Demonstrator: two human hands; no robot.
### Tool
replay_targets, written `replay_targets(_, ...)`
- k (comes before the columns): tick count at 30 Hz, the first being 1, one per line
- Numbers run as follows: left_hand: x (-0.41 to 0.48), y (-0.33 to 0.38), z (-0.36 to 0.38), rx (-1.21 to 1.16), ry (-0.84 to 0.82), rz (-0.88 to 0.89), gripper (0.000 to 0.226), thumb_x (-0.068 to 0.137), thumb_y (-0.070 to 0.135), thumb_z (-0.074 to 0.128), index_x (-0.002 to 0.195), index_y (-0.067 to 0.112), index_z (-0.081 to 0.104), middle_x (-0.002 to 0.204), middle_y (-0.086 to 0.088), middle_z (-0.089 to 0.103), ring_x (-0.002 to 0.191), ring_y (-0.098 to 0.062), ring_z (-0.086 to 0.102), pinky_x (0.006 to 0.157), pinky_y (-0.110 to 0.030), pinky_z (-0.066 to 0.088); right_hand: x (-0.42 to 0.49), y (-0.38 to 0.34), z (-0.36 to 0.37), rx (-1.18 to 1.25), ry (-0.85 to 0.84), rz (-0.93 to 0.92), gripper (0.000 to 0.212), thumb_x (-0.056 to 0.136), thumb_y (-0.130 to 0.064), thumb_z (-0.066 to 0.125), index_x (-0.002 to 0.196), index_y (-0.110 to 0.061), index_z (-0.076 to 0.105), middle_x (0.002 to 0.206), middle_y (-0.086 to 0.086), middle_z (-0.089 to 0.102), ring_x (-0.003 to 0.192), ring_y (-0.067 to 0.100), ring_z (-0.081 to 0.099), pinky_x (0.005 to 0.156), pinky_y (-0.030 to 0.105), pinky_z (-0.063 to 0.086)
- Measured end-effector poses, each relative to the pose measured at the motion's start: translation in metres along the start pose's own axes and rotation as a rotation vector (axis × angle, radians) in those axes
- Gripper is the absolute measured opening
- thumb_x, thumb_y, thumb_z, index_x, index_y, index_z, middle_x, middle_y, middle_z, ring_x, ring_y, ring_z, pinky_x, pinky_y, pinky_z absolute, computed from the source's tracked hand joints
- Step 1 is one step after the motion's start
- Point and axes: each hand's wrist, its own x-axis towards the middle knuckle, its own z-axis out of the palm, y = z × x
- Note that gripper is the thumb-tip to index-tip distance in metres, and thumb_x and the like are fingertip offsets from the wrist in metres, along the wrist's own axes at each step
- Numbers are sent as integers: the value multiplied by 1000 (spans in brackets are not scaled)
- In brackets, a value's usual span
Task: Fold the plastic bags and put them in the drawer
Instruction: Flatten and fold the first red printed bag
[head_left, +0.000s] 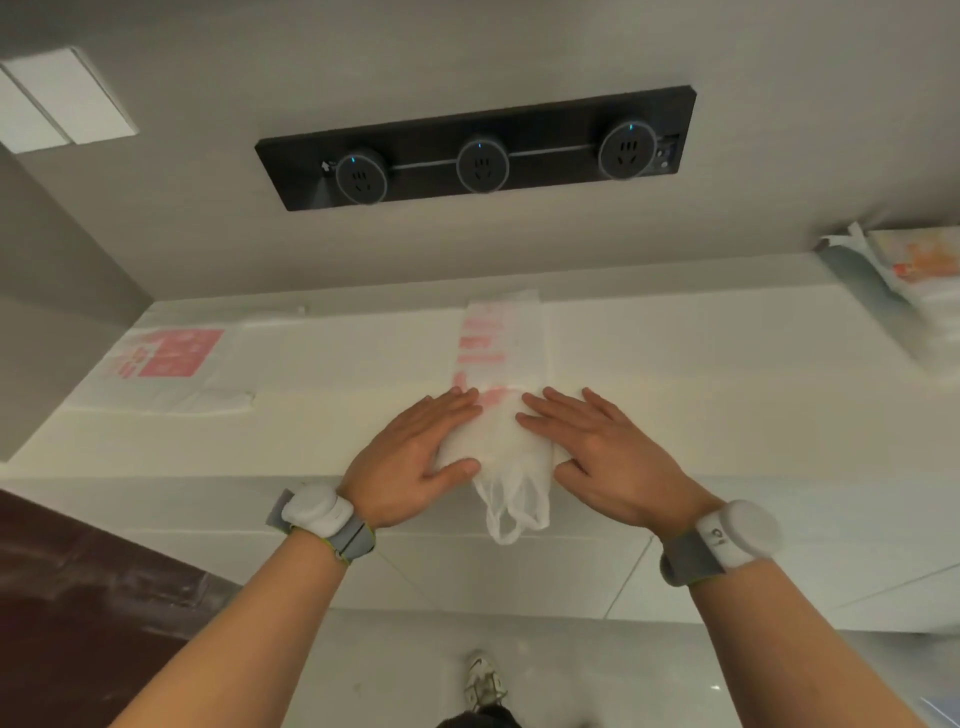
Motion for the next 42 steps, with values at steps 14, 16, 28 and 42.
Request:
replay_targets(14,-22,3,17,-7,131,26,59,87,32,72,142,25,51,154,10,42,144,-8,35,121,-39,25,-19,-7,18,-43,268,-40,45,88,-39,56,131,-26,60,135,-7,57,122,17,51,104,33,33)
replay_targets(16,-23,4,19,-88,187,26,50,87,26,74,135,23,58,148,9,50,139,-12,42,115,-39,34,-18,-8,17,-33,284,-34,45,88,-43,50,129,-26,62,131,-8,58,118,16,53,101,32,35)
replay_targets(28,5,29,9,-551,389,-283,32,93,47,60,98,18,72,85,4,70,83,-19,66,78,-42,53,10,-11,-11,405,333,215,50,97,-49,52,65,-12,41,58,0,42,56,15,40,56,28,31)
replay_targets(42,70,6,16,-109,368,-340,49,89,37,68,131,17,53,101,2,53,86,-23,61,70,-34,52,52,26,-15,33,371,425,41,92,-54,53,64,-23,53,64,-11,53,64,14,52,74,34,40)
